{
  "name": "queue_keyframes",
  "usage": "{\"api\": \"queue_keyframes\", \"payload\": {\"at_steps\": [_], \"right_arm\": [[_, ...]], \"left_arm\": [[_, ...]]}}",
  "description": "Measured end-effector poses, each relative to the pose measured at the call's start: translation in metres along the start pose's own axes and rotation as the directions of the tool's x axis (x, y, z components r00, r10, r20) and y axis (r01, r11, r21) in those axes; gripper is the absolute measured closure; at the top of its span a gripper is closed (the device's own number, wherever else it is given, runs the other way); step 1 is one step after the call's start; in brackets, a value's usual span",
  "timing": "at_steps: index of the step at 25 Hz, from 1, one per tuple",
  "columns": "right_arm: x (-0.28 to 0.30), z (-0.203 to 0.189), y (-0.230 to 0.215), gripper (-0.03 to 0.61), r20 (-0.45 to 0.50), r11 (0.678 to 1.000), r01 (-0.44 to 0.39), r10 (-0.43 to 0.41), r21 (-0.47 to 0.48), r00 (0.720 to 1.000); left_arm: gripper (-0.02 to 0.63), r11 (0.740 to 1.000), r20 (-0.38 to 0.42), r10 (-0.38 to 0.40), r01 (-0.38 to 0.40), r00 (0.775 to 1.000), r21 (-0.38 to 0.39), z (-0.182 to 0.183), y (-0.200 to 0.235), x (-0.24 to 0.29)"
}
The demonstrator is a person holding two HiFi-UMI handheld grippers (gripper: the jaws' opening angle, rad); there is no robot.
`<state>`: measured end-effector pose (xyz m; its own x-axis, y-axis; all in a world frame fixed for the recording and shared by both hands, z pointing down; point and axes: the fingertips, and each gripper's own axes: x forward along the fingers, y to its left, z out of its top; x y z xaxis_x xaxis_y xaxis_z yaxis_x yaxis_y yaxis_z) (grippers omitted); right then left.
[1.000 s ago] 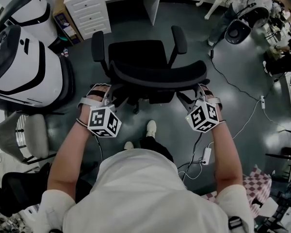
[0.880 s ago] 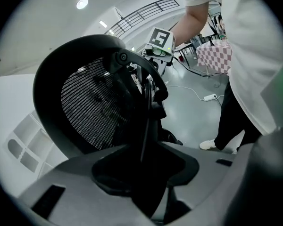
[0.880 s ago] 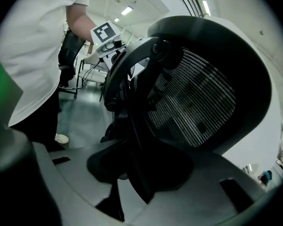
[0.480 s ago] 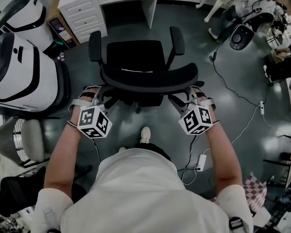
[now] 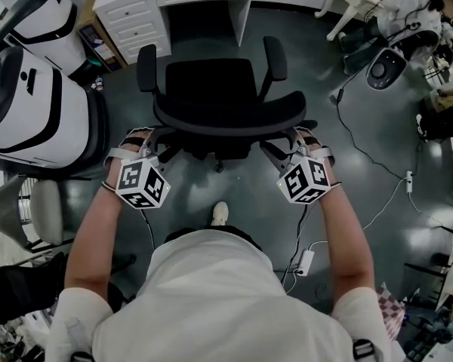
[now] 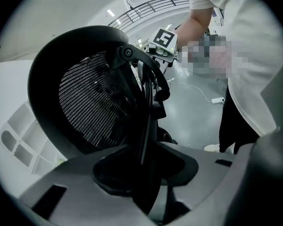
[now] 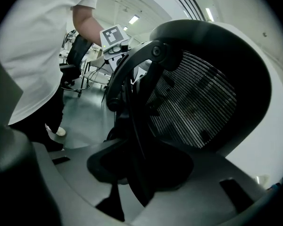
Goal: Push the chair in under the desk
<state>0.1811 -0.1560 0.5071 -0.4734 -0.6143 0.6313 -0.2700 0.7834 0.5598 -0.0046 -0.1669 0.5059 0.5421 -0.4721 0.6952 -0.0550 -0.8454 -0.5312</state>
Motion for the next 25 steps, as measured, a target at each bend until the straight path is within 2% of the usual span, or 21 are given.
{"api": "queue_keyframes", "payload": {"at_steps": [10,25], "right_arm": [[0.016,-0.016,-0.036,0.428,0.023,1.000,-0.011,0.011,-0.011,1.000],[0.064,-0.019,-0.090,0.429,0.012,1.000,-0.029,0.029,0.004,1.000]], "left_arm": [[0.466,1.000,-0.014,0.011,-0.011,1.000,-0.022,0.004,0.030,0.024],[0.468,1.000,-0.011,0.006,-0.006,1.000,-0.016,-0.018,0.090,0.055]]}}
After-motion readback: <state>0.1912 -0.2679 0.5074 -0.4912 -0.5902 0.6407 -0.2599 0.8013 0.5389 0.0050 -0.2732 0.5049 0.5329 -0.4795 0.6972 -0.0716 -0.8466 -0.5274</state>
